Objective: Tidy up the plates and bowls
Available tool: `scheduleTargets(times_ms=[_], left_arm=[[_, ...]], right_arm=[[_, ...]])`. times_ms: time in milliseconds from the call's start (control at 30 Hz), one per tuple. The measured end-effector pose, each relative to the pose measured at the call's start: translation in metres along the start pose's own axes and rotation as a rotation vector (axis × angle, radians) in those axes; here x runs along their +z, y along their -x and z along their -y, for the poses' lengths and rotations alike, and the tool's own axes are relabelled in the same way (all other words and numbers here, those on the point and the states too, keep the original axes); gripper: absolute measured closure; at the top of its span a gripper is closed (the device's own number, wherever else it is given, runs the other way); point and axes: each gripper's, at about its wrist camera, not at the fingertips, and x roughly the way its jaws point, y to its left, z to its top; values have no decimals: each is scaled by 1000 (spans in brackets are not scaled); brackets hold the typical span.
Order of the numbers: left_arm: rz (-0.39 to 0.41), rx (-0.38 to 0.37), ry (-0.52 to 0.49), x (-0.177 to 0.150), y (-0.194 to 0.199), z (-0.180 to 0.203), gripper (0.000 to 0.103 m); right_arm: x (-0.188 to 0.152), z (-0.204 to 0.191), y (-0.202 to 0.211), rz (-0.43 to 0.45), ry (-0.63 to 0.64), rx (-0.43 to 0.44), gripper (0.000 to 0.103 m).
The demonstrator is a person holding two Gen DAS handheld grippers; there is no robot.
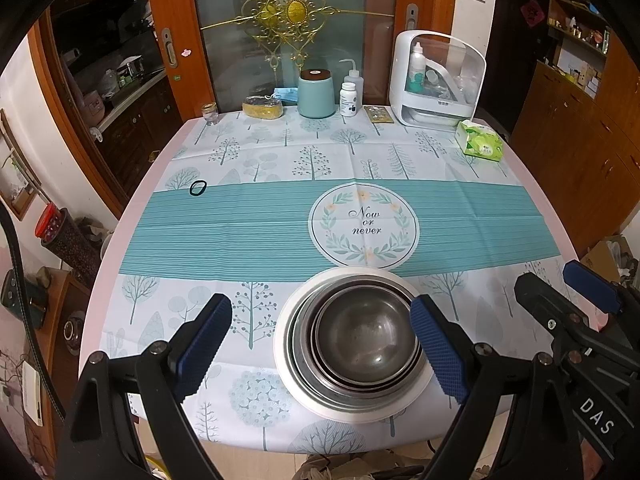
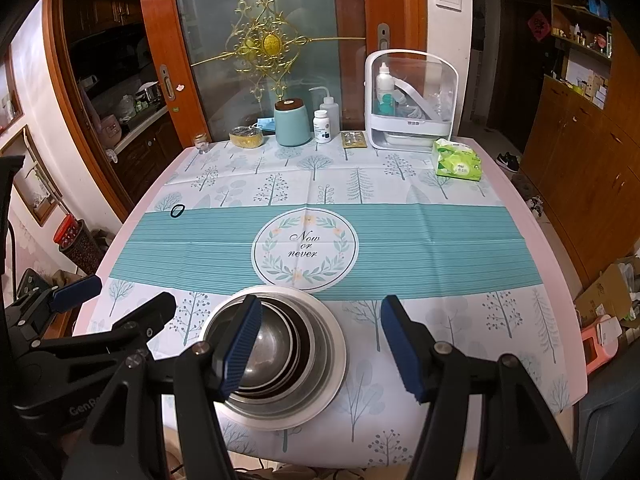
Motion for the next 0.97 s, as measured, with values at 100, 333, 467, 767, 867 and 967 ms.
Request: scheduleTargets(times_ms=[100,333,467,767,867,967], left_arm=[[0,1,1,2,0,0,13],[0,1,2,3,1,1,13],[-1,2,2,3,1,0,13],[-2,1,1,3,1,0,13],[-3,-1,-1,1,1,-1,13],[-4,0,0,1,1,-1,13]], right_arm=[[1,0,1,0,0,0,40],[-2,1,2,1,-3,-3,40],[-2,1,2,2,-3,-2,40],[-3,2,3,3,-5,-2,40],[-4,1,3,4,-4,-3,40],[-4,1,4,3,-5,-3,40]])
